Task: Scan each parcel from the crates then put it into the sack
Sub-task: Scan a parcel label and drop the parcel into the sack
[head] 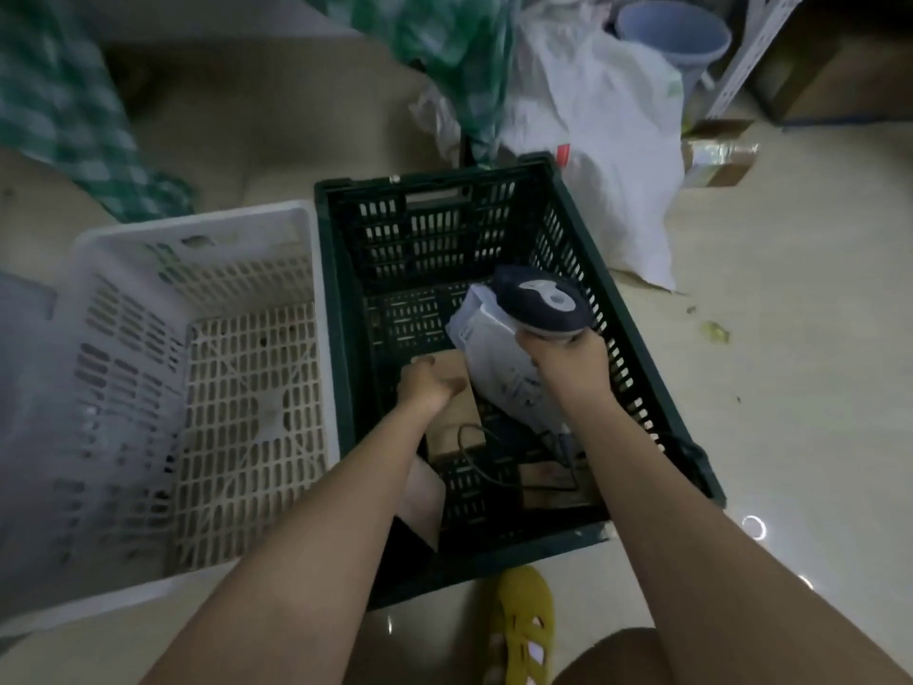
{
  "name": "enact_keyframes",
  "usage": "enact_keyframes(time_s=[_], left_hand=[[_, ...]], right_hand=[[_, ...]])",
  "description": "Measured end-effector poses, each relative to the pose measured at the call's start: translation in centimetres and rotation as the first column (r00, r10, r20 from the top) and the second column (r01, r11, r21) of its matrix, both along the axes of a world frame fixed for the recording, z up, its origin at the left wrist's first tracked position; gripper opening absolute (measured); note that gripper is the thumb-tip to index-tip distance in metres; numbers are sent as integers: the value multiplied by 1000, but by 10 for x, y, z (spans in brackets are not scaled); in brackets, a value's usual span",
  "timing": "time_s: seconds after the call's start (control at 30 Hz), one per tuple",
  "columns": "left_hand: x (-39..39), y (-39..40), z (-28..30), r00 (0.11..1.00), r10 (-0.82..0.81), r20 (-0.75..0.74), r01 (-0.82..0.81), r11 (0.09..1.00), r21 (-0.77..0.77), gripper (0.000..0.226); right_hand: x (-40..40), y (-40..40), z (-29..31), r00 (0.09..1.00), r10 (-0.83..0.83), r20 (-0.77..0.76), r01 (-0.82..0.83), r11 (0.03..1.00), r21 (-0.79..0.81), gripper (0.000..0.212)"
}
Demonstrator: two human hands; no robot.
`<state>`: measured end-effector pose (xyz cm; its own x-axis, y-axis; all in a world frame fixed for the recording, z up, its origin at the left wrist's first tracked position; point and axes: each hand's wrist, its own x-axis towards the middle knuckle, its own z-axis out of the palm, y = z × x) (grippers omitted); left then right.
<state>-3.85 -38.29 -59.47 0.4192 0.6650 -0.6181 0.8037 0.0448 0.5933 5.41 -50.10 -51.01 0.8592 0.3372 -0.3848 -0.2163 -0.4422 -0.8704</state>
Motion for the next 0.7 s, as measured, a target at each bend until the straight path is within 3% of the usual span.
enact_keyframes(time_s=[0.17,0.27,0.37,0.5,0.7], left_hand=[[11,-9,-64,994,47,-95,-48,999,-7,91],[19,-12,-82,989,89,-116,-90,996,-9,107],[32,-14,-88,968,100,-229,-108,994,-20,119],[40,-15,-89,933,31,-358,-34,999,0,123],[30,-13,-95,915,83,-396,-133,986,-101,122]], right_hand=[[8,2,-22,998,69,-6,-70,997,-20,20],[6,3,-30,994,107,12,-106,992,-64,21],[3,4,-35,993,116,19,-114,990,-87,31],[2,7,-39,993,117,10,-115,990,-86,27],[-3,7,-38,993,117,3,-117,991,-62,15]])
